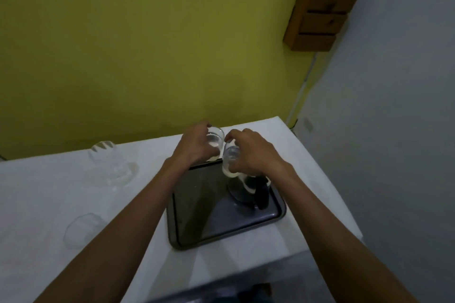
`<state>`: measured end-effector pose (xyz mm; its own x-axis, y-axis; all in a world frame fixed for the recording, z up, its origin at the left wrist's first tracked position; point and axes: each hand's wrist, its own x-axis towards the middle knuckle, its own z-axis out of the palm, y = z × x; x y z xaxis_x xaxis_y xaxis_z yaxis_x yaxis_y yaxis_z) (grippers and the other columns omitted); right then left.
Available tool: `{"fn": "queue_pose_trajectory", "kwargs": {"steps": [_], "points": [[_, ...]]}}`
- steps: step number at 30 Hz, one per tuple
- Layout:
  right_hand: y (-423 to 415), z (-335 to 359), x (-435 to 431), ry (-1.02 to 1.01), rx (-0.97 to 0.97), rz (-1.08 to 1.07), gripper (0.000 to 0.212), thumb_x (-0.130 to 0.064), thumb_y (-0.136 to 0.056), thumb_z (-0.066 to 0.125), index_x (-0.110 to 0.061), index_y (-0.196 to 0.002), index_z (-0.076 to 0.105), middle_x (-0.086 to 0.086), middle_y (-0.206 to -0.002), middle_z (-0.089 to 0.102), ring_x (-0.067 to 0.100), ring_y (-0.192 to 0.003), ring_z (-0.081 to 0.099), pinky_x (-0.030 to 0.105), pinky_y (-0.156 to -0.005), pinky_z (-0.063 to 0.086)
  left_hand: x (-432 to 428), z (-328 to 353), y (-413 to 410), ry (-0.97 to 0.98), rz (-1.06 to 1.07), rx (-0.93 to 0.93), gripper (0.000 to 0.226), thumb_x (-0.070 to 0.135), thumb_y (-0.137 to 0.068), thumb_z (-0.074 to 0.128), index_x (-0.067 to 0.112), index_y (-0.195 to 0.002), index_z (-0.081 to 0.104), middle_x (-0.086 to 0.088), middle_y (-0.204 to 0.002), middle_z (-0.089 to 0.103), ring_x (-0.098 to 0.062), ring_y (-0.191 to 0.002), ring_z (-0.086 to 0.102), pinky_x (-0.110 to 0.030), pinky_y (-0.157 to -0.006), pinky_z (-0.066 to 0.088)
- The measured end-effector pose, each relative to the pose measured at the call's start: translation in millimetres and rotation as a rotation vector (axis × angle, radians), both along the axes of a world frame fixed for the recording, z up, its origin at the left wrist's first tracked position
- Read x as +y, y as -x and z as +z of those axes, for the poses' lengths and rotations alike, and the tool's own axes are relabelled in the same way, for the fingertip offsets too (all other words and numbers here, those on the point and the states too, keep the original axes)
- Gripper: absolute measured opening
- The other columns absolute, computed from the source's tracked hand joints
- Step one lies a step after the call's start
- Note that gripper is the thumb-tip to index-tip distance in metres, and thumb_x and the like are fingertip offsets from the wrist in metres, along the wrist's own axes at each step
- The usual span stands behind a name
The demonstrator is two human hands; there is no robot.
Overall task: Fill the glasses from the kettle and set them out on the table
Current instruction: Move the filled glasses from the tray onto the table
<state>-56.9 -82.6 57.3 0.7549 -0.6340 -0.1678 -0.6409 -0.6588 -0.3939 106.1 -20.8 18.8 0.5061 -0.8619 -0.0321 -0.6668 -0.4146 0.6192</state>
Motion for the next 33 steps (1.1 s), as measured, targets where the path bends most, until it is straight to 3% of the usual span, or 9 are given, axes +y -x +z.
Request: {"fn": "queue_pose_trajectory", "kwargs": {"steps": [7,15,20,25,33], "points": [[75,28,-63,0.047,-0.021,-0.135,0.076,-0.031,-0.067,0.082,-0.024,-0.137,0.052,-0.002,-0.131,0.059,0.021,-0.115,0.059,0.033,-0.079,0.049,-105,29,49,0.091,-0.099,-0.022,0.084,0.02,-0.06,0.087,0.011,-0.135,0.049,-0.01,-0.132,0.059,-0.026,-0.119,0.057,-0.036,-0.091,0.051],[159,-53,-108,-0.032,0.088,-0.27,0.079,-0.033,-0.062,0.087,-0.023,-0.133,0.054,0.002,-0.133,0.059,0.024,-0.117,0.058,0.036,-0.084,0.053,-190,-39,116,-0.042,-0.227,0.058,0.085,0.018,-0.063,0.084,0.01,-0.138,0.044,-0.013,-0.138,0.052,-0.028,-0.124,0.053,-0.036,-0.09,0.05],[183,-97,-112,-0.063,0.114,-0.281,0.076,-0.038,-0.066,0.087,-0.023,-0.131,0.051,0.001,-0.132,0.057,0.024,-0.118,0.056,0.042,-0.093,0.055,-217,-82,140,-0.088,-0.21,0.087,0.088,0.021,-0.061,0.085,0.01,-0.138,0.043,-0.015,-0.134,0.053,-0.03,-0.124,0.05,-0.037,-0.094,0.047],[193,-123,-113,-0.084,0.101,-0.245,0.072,-0.035,-0.07,0.085,-0.024,-0.13,0.048,0.001,-0.131,0.054,0.021,-0.117,0.051,0.035,-0.091,0.051,-229,-104,145,-0.09,-0.167,0.095,0.089,0.021,-0.061,0.087,0.009,-0.137,0.044,-0.016,-0.133,0.053,-0.031,-0.124,0.049,-0.035,-0.094,0.044],[197,-137,-111,-0.068,0.105,-0.208,0.071,-0.037,-0.072,0.083,-0.025,-0.132,0.047,-0.001,-0.133,0.055,0.02,-0.116,0.052,0.034,-0.091,0.05,-235,-112,143,-0.092,-0.15,0.083,0.09,0.027,-0.061,0.087,0.009,-0.138,0.045,-0.014,-0.134,0.056,-0.029,-0.123,0.052,-0.032,-0.094,0.042]]}}
